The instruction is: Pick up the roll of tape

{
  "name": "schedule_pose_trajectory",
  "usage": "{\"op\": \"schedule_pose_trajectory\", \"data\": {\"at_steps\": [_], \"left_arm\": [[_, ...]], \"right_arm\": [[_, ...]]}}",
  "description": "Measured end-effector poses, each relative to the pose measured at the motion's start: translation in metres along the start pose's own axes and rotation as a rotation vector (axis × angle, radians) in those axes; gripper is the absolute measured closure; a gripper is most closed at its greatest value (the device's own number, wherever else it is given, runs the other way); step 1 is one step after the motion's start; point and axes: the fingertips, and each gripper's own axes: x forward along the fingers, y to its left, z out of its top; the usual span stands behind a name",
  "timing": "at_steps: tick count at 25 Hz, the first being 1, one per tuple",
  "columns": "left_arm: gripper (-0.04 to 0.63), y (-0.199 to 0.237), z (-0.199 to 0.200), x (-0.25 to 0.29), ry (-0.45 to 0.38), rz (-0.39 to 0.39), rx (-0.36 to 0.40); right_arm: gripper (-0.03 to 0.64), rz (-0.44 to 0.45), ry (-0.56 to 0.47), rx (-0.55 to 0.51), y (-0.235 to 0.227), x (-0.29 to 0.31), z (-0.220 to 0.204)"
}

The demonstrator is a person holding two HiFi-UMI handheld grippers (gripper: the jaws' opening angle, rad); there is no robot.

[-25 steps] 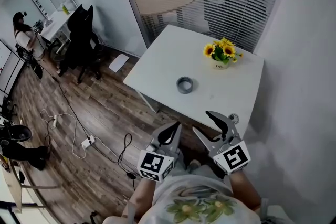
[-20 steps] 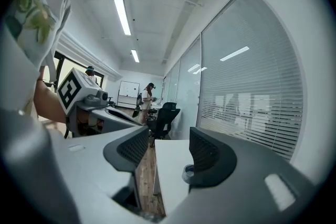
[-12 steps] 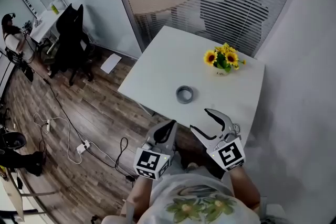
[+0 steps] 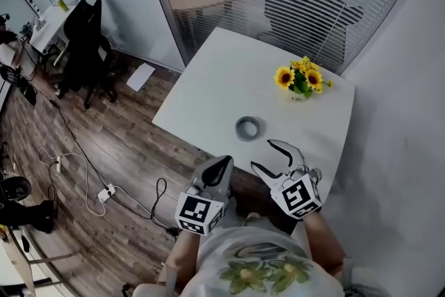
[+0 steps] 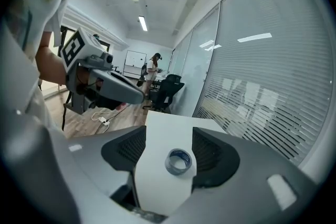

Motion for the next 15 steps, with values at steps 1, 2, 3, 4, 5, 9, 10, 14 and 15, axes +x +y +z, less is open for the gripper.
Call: {"op": "schedule_pose_trajectory", "data": {"at_steps": [1,2,3,4,5,9,10,14,15], "left_arm": [[0.591,0.003,-0.001,0.002,0.003,-0.003,-0.002],[0.591,0.006,-0.002,0.004,0.006,-0.007,-0.004],[0.590,0.009,-0.003,0.006,0.009,-0.010,-0.006],[0.591,0.012,-0.003,0.008,0.011,-0.013,-0.008],[0.591,0.015,-0.004,0.010,0.014,-0.016,-0.010],[0.591,0.029,-0.005,0.018,0.025,-0.027,-0.019],[0.591,0.032,-0.006,0.020,0.028,-0.030,-0.020],[0.591,0.045,-0.006,0.024,0.039,-0.045,-0.022],[0.591,0.049,-0.007,0.026,0.043,-0.048,-0.023]], "right_arm": [[0.339,0.003,0.019,-0.015,0.000,0.006,-0.004],[0.339,0.006,0.039,-0.031,-0.001,0.011,-0.008],[0.339,0.009,0.060,-0.047,-0.001,0.017,-0.012],[0.339,0.014,0.082,-0.062,-0.001,0.023,-0.016],[0.339,0.020,0.101,-0.073,-0.001,0.029,-0.020],[0.339,0.046,0.166,-0.101,-0.003,0.052,-0.034],[0.339,0.050,0.182,-0.109,-0.003,0.058,-0.038],[0.339,0.077,0.263,-0.143,-0.002,0.079,-0.054],[0.339,0.089,0.285,-0.148,-0.001,0.084,-0.060]]}}
